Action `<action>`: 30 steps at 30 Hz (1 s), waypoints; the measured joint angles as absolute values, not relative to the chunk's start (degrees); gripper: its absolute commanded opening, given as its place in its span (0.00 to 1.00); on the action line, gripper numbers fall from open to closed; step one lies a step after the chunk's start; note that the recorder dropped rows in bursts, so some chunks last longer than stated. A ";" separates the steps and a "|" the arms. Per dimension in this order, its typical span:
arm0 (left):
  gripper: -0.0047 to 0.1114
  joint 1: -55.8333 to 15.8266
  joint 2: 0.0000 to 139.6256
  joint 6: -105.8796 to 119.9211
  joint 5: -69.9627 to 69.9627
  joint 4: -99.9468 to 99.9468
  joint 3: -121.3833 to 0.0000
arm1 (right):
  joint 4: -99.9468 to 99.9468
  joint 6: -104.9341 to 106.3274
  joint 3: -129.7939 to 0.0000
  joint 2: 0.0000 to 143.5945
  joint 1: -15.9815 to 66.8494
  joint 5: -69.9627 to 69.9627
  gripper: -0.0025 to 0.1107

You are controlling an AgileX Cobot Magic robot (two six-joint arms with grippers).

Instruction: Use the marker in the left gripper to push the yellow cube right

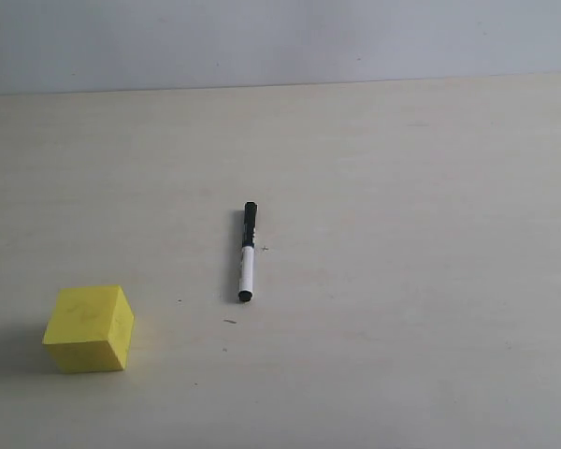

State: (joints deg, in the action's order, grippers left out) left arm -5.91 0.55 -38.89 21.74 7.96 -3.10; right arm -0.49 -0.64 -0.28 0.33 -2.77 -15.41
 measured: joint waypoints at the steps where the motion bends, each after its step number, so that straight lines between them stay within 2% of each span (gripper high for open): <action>1: 0.04 -5.91 1.55 -38.88 21.62 7.96 -5.52 | -0.49 -0.64 -0.28 0.33 -2.77 -15.41 0.02; 7: 0.04 -5.91 20.71 -25.58 3.17 7.86 -29.59 | -0.49 -0.64 -0.28 0.33 -2.77 -15.41 0.02; 13: 0.04 -5.91 53.14 -10.75 -34.69 7.85 -50.45 | -0.49 -0.64 -0.28 0.33 -2.77 -15.41 0.02; 16: 0.04 -6.35 67.43 -7.44 -53.08 7.75 -57.17 | -0.49 -0.64 -0.28 0.33 -2.77 -15.41 0.02; 18: 0.04 -7.90 74.25 -6.87 -60.32 7.59 -59.97 | -0.49 -0.64 -0.28 0.33 -2.77 -15.41 0.02; 21: 0.04 -12.98 81.20 -7.58 -64.99 5.92 -62.98 | -0.49 -0.64 -0.28 0.33 -2.77 -15.41 0.02; 30: 0.04 -34.76 93.83 -21.65 -64.80 -0.73 -73.22 | -0.49 -0.64 -0.28 0.33 -2.77 -15.41 0.02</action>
